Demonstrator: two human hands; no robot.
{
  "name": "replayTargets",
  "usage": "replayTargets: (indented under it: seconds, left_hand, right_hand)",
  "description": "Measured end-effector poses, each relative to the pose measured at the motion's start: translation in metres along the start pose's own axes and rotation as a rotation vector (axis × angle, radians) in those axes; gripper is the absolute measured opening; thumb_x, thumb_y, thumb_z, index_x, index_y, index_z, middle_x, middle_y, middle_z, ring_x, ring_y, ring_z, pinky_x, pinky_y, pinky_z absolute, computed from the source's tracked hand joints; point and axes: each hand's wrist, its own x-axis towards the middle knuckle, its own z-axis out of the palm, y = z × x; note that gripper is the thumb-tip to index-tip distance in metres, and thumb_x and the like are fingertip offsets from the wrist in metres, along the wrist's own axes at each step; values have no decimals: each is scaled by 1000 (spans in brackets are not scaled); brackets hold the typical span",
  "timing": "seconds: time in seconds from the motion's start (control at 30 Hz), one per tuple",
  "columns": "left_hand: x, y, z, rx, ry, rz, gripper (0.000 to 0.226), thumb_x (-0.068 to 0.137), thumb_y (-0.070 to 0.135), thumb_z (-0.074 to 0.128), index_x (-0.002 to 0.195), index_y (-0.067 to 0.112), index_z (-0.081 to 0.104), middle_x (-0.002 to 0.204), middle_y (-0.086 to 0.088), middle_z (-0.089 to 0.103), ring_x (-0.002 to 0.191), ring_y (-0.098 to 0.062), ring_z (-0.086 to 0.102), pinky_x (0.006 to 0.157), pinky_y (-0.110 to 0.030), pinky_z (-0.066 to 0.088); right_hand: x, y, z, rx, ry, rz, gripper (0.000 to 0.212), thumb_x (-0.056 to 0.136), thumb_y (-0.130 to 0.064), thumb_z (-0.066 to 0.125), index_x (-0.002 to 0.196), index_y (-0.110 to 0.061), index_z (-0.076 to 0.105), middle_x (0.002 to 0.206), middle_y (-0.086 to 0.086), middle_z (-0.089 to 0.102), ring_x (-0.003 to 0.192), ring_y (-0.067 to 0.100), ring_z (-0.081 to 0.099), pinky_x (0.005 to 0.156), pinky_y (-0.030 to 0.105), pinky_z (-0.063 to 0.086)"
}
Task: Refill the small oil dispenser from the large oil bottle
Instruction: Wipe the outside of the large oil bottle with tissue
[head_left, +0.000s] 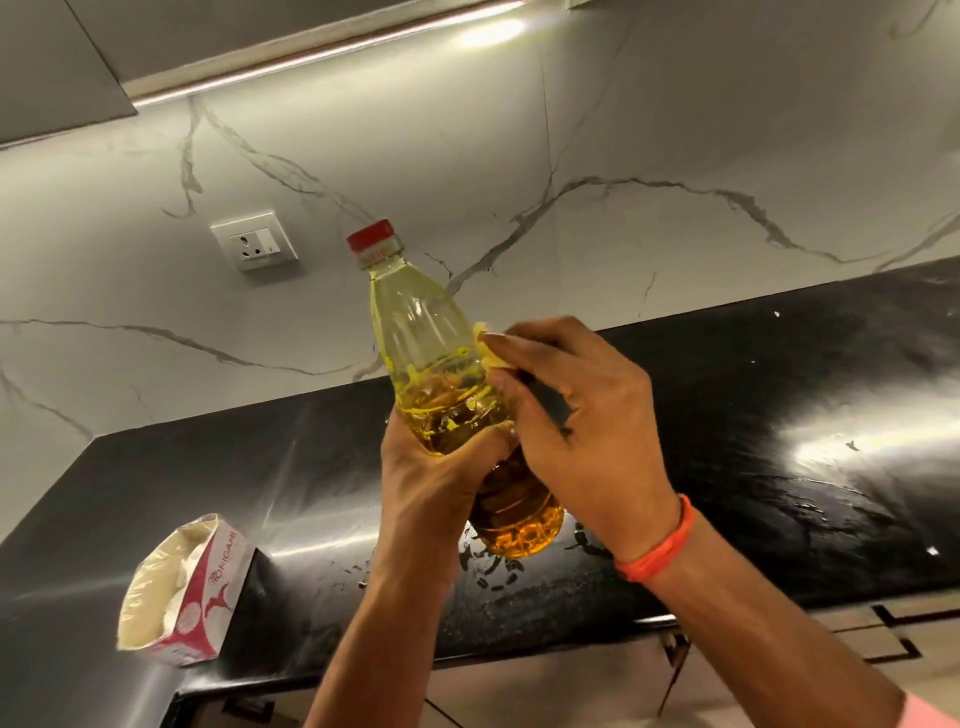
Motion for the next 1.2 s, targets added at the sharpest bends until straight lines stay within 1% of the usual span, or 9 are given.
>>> replayTargets:
  seconds: [0.2, 0.33, 0.5, 0.57, 0.63, 0.7, 0.9, 1.07, 1.2]
  left_hand:
    - [5, -6, 0, 89, 25, 54, 41, 79, 13, 86, 112, 22, 63, 93, 3, 76, 81, -12, 76, 65, -19, 58]
    - [5, -13, -1, 230, 37, 45, 61, 67, 25, 94, 116, 34, 58, 101, 6, 75, 90, -14, 75, 74, -24, 61]
    - [5, -21, -2, 334, 70, 42, 58, 60, 36, 91, 107, 43, 57, 98, 9, 74, 87, -10, 74, 79, -38, 63]
    - [5, -23, -2, 327, 50, 67, 58, 66, 38, 90, 114, 36, 58, 101, 9, 74, 89, -10, 74, 79, -34, 63]
    - [2, -23, -1, 322, 64, 109, 55, 75, 41, 86, 120, 32, 56, 106, 18, 71, 93, -3, 72, 74, -20, 60]
    - [1, -23, -2, 341, 92, 117, 53, 77, 41, 85, 121, 31, 56, 106, 23, 69, 93, -1, 71, 71, -13, 56]
    - [4, -19, -4, 468, 92, 84, 57, 55, 51, 83, 101, 51, 48, 99, 30, 66, 84, 6, 68, 66, -13, 53]
    - [0, -22, -4, 372, 57, 116, 51, 70, 37, 83, 113, 34, 56, 100, 25, 70, 88, 1, 70, 69, -18, 57]
    - [1, -23, -7, 294, 32, 37, 62, 62, 37, 91, 113, 42, 57, 102, 12, 74, 93, -7, 73, 78, -26, 60]
  right_hand:
    - [0, -18, 5, -175, -228, -267, 17, 91, -6, 69, 104, 2, 77, 102, 14, 68, 93, 27, 66, 78, 40, 59]
    - [36, -19, -1, -276, -231, -283, 17, 87, -9, 75, 101, 0, 77, 100, 17, 67, 92, 28, 66, 80, 43, 60]
    - [64, -21, -1, -408, -211, -254, 18, 89, -15, 75, 105, -7, 78, 103, 13, 66, 100, 29, 62, 83, 40, 57]
    - [48, -27, 10, -491, -333, -373, 16, 85, -11, 75, 101, -9, 78, 104, 10, 66, 100, 28, 62, 82, 40, 57]
    - [29, -30, 19, -570, -529, -482, 23, 84, -19, 62, 101, -15, 78, 110, 3, 67, 107, 23, 61, 89, 38, 52]
    - [23, -29, 18, -655, -619, -539, 25, 80, -31, 68, 101, -21, 78, 113, -2, 68, 112, 21, 60, 94, 37, 49]
    - [73, -28, 2, -874, -317, -492, 25, 77, -31, 84, 100, -21, 80, 99, -2, 72, 104, 27, 60, 86, 37, 29]
    - [43, -40, 16, -880, -681, -520, 38, 80, -39, 80, 115, -26, 74, 116, -2, 70, 121, 25, 55, 102, 45, 40]
    - [47, -29, 9, -760, -459, -560, 39, 69, -34, 90, 105, -26, 79, 106, -3, 74, 107, 24, 66, 88, 38, 48]
